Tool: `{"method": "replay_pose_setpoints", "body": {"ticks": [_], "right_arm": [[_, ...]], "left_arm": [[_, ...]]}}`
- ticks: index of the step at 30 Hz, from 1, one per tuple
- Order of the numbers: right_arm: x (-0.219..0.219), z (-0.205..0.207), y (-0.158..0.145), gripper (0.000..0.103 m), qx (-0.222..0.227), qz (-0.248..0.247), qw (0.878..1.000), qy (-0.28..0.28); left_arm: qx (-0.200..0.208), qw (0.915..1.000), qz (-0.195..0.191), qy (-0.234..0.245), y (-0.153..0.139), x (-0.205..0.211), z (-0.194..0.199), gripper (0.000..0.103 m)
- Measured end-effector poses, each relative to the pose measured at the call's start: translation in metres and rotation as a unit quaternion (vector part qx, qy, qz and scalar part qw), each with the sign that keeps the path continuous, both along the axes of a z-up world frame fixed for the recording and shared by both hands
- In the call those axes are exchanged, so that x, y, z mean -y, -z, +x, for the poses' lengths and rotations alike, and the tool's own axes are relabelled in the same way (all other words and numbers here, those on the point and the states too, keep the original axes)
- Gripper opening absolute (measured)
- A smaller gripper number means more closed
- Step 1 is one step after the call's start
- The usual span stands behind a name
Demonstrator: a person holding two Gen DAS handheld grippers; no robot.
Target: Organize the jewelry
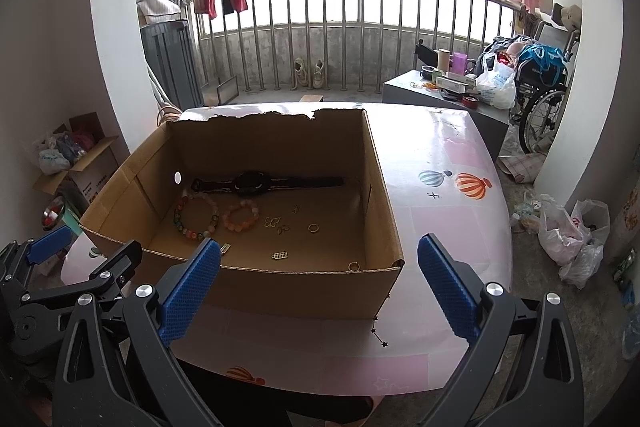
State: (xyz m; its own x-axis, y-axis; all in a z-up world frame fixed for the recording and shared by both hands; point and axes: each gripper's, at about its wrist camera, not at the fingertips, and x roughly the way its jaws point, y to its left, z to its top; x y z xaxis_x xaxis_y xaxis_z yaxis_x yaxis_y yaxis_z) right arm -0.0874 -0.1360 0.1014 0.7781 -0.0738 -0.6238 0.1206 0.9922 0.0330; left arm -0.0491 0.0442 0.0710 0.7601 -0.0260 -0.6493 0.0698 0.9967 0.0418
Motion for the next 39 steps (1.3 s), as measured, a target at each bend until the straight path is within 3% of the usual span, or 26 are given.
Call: {"method": "replay_pose_setpoints", "body": {"ticks": [39], "right_arm": [[-0.0019,-0.0016,-0.0006,0.096,0.005,0.009,1.000,0.009]], "left_arm": [[-0.004,0.9999,0.010,-0.012,0.0025,-0.0050,0.0053,0.092]]}}
